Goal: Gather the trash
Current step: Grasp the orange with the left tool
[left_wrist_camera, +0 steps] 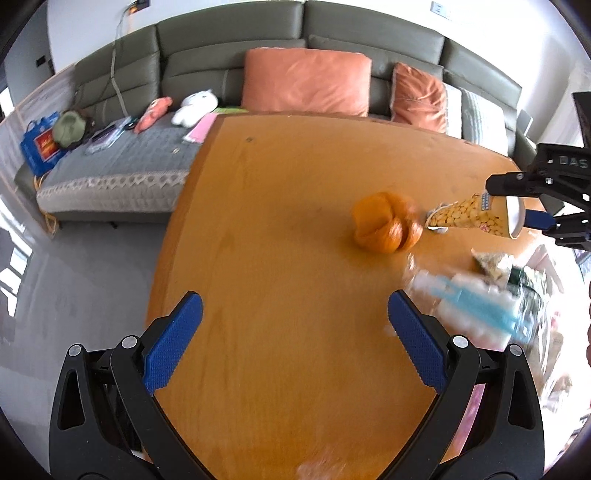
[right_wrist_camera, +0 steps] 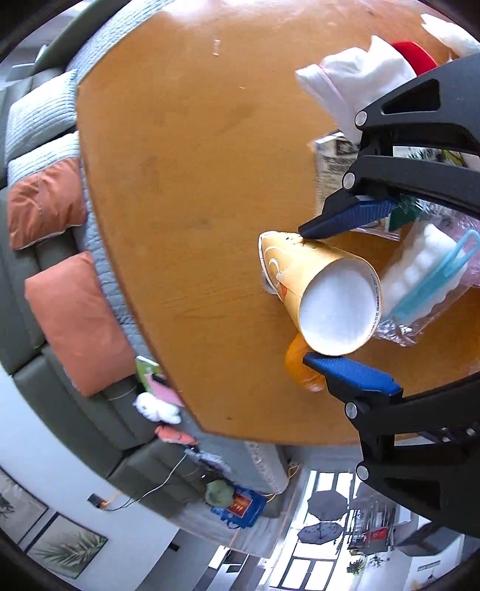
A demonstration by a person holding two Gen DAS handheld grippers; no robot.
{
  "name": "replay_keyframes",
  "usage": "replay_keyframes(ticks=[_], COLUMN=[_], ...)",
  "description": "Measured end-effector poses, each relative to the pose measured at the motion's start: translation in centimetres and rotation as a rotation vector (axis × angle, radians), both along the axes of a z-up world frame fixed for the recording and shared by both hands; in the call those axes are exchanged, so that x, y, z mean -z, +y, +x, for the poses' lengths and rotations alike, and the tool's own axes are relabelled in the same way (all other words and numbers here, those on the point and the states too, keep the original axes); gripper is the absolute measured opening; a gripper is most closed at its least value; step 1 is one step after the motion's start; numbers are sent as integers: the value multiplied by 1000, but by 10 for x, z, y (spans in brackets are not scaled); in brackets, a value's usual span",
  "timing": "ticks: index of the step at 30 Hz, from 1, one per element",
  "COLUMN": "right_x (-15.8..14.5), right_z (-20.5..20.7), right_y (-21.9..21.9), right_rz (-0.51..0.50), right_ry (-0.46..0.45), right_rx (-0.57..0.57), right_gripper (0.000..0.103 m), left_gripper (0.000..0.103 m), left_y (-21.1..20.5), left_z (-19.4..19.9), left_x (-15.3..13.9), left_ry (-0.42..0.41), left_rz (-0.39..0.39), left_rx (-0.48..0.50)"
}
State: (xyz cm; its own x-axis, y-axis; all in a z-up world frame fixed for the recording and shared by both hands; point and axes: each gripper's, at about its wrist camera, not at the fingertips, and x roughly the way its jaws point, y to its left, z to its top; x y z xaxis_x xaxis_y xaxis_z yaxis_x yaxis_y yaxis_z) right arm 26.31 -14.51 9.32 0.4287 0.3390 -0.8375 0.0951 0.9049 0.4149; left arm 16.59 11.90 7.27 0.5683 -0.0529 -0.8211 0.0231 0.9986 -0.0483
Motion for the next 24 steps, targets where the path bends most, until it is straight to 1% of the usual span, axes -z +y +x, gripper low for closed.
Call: replay_keyframes(ticks=[6,11,14,16,17,18,19,21,24], right_x=[-17,-17,-17,-17,-18,-18,-19,-20,-23], right_z=[5,5,3,1,0,-1,-2,-3,-6], right_y=[-15,-30,-37,-37,-37,-36,-35,-34,-35], right_rz=[13,39,40,36,32,28,25,24,23], right_ry=[-51,-44,-49,-52,-55,-58,-59,-64,-71], right_rx=[10,20,21,20,19,16,14,13,16], right_gripper=[64,64,64,64,64,64,64,64,64], left_gripper=[97,97,96,89,82,71,64,57,55], left_y=[-32,-55,-65,-70,-71,-71,-71,-70,-68], left_z=[42,76,87,91,92,91,91,87,77], left_x=[3,23,39,47,50,52,52,48,45], left_ry=[2,53,85,106,108,105,100,81,75], left_rz=[-36,-54,-35,-24,-24,-42,-69,-76,-66], left_rx=[73,90,96,105,113,121,130,116,121])
